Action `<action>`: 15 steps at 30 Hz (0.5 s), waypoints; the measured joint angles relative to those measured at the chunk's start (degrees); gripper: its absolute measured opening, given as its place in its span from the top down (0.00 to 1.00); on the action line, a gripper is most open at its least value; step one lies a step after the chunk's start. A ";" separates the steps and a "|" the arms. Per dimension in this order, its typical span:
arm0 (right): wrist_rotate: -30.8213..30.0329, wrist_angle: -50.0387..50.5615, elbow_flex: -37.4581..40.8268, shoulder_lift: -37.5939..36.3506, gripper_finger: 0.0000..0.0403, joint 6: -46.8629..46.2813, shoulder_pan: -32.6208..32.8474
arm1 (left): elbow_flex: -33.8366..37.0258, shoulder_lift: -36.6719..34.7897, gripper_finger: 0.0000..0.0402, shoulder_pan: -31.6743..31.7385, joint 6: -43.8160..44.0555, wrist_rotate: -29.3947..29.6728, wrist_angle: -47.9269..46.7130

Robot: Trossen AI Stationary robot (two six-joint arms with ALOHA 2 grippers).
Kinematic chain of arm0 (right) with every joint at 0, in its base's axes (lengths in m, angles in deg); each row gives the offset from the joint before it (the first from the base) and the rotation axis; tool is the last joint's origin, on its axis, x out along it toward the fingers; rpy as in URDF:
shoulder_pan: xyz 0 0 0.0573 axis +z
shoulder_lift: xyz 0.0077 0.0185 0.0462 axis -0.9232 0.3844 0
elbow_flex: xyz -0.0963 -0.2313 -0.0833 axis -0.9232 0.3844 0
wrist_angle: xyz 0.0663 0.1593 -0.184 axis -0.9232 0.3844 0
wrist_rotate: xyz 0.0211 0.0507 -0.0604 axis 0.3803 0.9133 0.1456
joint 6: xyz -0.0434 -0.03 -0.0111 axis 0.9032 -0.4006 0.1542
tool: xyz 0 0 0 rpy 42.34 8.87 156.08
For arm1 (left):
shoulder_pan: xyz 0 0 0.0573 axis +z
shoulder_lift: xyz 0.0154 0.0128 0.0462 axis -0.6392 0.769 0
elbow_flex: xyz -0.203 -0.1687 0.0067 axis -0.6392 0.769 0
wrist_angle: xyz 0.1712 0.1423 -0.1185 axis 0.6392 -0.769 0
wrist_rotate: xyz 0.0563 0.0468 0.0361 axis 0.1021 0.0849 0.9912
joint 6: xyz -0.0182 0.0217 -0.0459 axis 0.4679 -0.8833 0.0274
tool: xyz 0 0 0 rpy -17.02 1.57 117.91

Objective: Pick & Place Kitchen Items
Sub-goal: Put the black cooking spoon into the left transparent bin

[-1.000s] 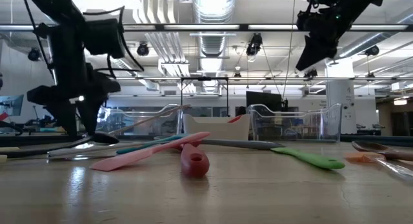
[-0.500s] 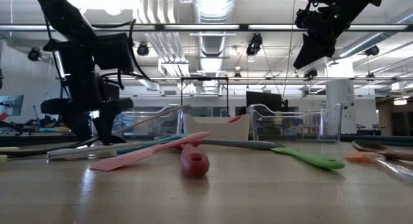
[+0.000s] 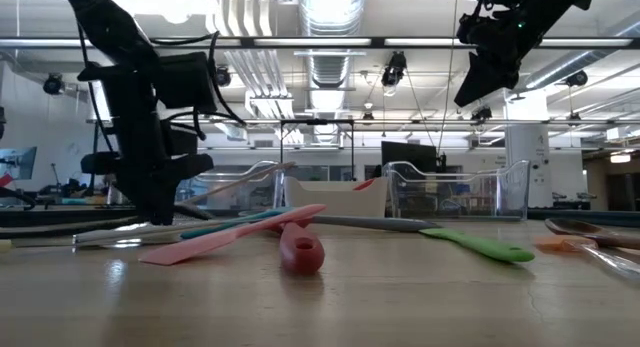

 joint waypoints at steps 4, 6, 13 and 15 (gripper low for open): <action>-0.01 0.02 0.00 0.02 0.76 -0.11 0.00 | -0.88 -2.53 0.82 -0.46 -0.64 -1.82 1.04; -0.01 0.02 0.00 0.02 0.76 -0.05 0.00 | -1.09 -3.66 0.82 -0.62 -0.79 -3.42 1.34; -0.01 0.09 0.00 0.02 0.76 -0.04 -0.02 | -1.90 -9.04 0.82 -2.51 -4.64 -6.21 5.21; -0.01 0.13 0.00 0.02 0.76 -0.13 -0.02 | -2.54 -11.06 0.82 -2.97 -6.89 -6.21 6.63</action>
